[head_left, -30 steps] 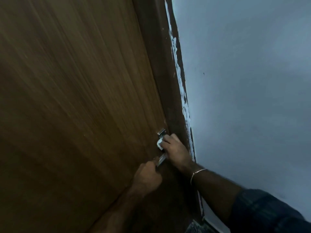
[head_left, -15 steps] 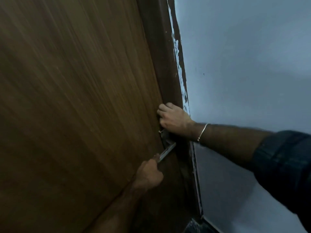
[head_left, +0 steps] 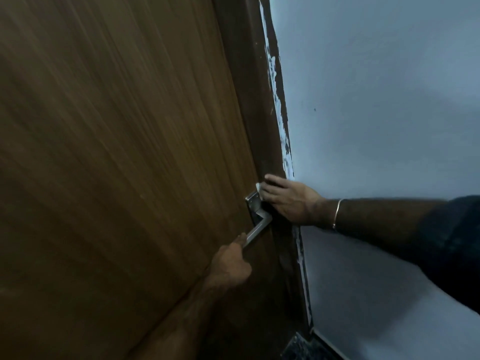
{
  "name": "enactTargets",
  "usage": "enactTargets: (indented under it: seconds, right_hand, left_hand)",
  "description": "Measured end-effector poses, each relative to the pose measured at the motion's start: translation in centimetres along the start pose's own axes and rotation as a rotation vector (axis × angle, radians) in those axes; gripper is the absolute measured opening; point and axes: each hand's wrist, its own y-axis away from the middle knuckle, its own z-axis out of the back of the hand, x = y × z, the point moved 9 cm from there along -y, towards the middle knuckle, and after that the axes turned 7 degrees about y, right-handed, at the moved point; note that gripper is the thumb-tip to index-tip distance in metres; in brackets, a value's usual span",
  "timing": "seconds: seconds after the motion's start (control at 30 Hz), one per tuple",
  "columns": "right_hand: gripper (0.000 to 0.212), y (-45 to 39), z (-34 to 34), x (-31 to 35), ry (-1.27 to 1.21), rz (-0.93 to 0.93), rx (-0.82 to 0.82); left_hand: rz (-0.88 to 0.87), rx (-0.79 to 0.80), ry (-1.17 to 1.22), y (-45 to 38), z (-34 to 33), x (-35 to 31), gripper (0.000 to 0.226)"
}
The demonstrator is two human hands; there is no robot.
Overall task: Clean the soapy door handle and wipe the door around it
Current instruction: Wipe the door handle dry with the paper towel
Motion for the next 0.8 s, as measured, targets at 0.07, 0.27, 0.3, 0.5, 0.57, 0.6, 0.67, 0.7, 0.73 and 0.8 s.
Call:
enactTargets:
  seconds: [0.07, 0.27, 0.3, 0.5, 0.57, 0.6, 0.67, 0.7, 0.73, 0.8]
  right_hand:
    - [0.039, 0.3, 2.1, -3.9, -0.057, -0.105, -0.175]
    - [0.052, 1.4, 1.4, -6.0, -0.041, -0.258, -0.330]
    - [0.054, 1.3, 0.3, -3.6, -0.018, -0.216, -0.274]
    - [0.059, 1.1, -6.7, 9.4, -0.058, 0.035, -0.005]
    - [0.064, 0.5, -8.2, 12.4, -0.069, 0.087, 0.085]
    - [0.065, 0.3, -8.8, 13.6, -0.087, 0.110, 0.118]
    - [0.063, -0.2, -9.3, 15.8, -0.097, 0.160, 0.158]
    - [0.061, -0.2, -9.6, 16.9, -0.092, 0.187, 0.178]
    - [0.059, -0.3, -9.8, 18.0, -0.095, 0.206, 0.193]
    - [0.059, -0.6, -10.0, 19.5, -0.119, 0.234, 0.228]
  left_hand:
    - [0.010, 0.008, -0.003, -0.1, 0.0, 0.1, 0.080]
    - [0.043, 0.010, -0.030, -0.9, -0.3, 0.7, 0.076]
    - [0.048, 0.015, -0.024, -1.0, -0.4, 0.8, 0.076]
    - [0.029, 0.021, -0.049, -1.3, -0.4, 1.1, 0.076]
    - [0.039, 0.023, -0.049, -1.5, -0.4, 1.2, 0.075]
    - [0.041, 0.023, -0.047, -1.6, -0.5, 1.2, 0.074]
    - [0.029, 0.023, -0.058, -1.6, -0.5, 1.2, 0.076]
    - [0.016, 0.021, -0.065, -1.6, -0.5, 1.1, 0.076]
    - [0.005, 0.017, -0.065, -1.6, -0.5, 1.1, 0.077]
    - [-0.013, 0.010, -0.050, -1.6, -0.6, 1.1, 0.077]
